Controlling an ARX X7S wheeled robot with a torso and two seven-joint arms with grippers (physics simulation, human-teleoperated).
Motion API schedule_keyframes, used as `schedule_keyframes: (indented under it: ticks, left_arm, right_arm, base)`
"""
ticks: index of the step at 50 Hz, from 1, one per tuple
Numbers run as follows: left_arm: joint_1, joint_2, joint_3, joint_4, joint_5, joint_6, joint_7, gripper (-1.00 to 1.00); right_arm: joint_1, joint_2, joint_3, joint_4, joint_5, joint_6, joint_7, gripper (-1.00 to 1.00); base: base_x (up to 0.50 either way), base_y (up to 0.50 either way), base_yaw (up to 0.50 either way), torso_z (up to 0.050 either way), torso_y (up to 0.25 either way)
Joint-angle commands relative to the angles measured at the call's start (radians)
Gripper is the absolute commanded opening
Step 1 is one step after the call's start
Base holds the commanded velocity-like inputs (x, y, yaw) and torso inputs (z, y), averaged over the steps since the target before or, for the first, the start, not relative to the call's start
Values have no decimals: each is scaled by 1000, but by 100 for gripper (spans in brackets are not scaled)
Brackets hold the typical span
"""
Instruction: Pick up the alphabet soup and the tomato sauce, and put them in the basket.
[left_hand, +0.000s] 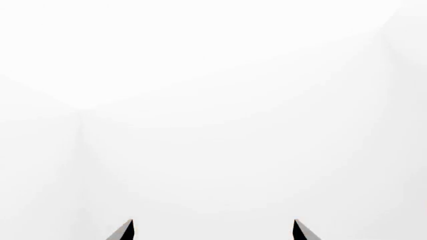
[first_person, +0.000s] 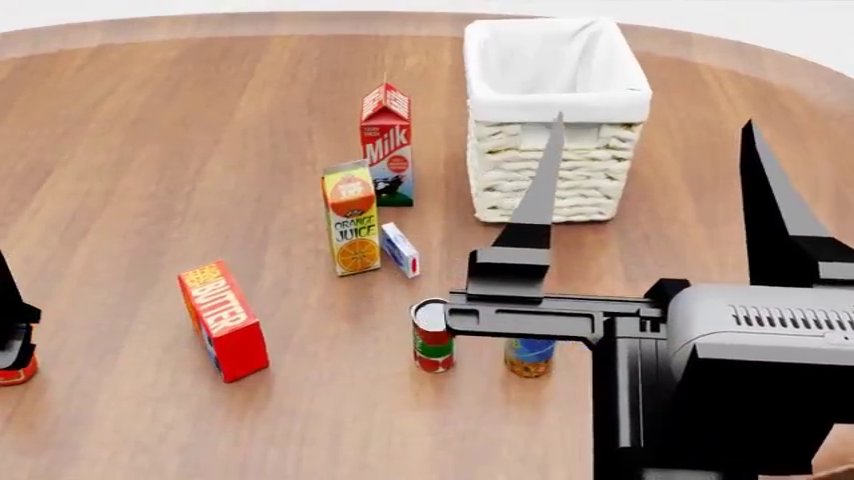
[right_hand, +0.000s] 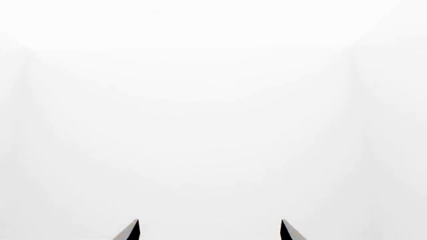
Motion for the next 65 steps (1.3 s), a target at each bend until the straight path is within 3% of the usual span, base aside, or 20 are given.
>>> schedule_keyframes:
  ticks: [1, 5, 7, 37, 65]
  left_arm:
    - [0, 13, -4, 4, 21, 3, 13, 100]
    - [14, 13, -6, 1, 9, 16, 5, 100]
    - [12, 12, -2, 1, 8, 15, 3, 100]
    - [-4, 32, 3, 6, 53, 8, 44, 100]
    - [31, 11, 0, 0, 9, 28, -4, 100]
  right_arm:
    - [2, 17, -24, -2, -16, -6, 19, 100]
    - [-48, 24, -45, 28, -32, -85, 13, 100]
    - [-2, 22, -38, 6, -18, -5, 22, 100]
    - [-9, 50, -76, 3, -33, -8, 52, 100]
    - [-26, 58, -85, 16, -14, -32, 67, 100]
  base:
    - [0, 0, 0, 0, 0]
    - [0, 0, 0, 0, 0]
    - [0, 0, 0, 0, 0]
    - [426, -103, 0, 0, 0]
    - [308, 13, 0, 0, 1]
